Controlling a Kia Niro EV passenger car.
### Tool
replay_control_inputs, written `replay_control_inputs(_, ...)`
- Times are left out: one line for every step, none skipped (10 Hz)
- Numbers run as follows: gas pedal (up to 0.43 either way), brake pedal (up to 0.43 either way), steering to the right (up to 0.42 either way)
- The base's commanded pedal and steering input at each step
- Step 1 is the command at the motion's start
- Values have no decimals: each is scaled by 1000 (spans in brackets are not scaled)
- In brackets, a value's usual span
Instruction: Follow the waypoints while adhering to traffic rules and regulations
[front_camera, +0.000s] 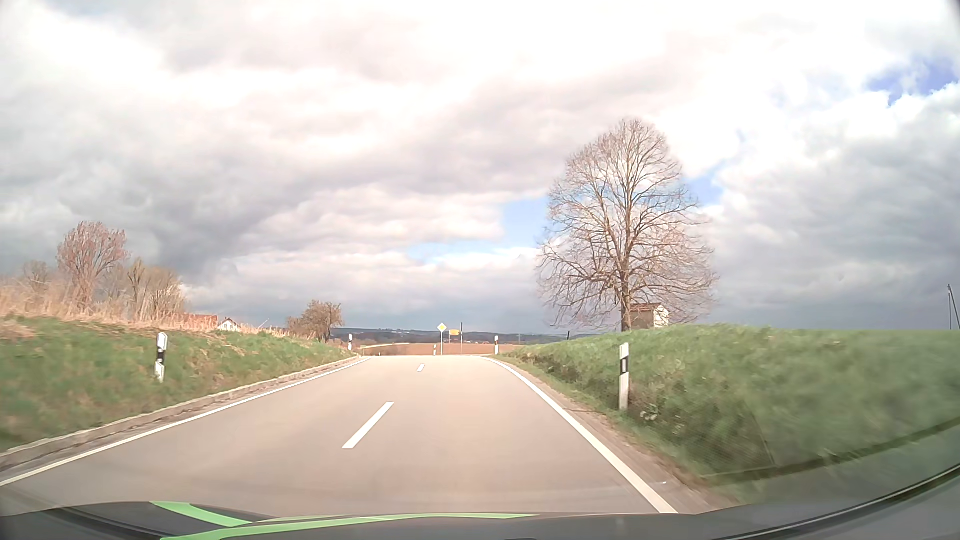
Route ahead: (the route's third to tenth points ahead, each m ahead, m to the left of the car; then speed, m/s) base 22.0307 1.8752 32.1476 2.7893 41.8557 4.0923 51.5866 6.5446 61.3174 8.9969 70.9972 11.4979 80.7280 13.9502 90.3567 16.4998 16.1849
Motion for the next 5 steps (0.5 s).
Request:
replay_control_inputs(0,0,-9)
replay_control_inputs(0,0,-10)
replay_control_inputs(0,0,-10)
replay_control_inputs(8,0,-11)
replay_control_inputs(28,0,-12)
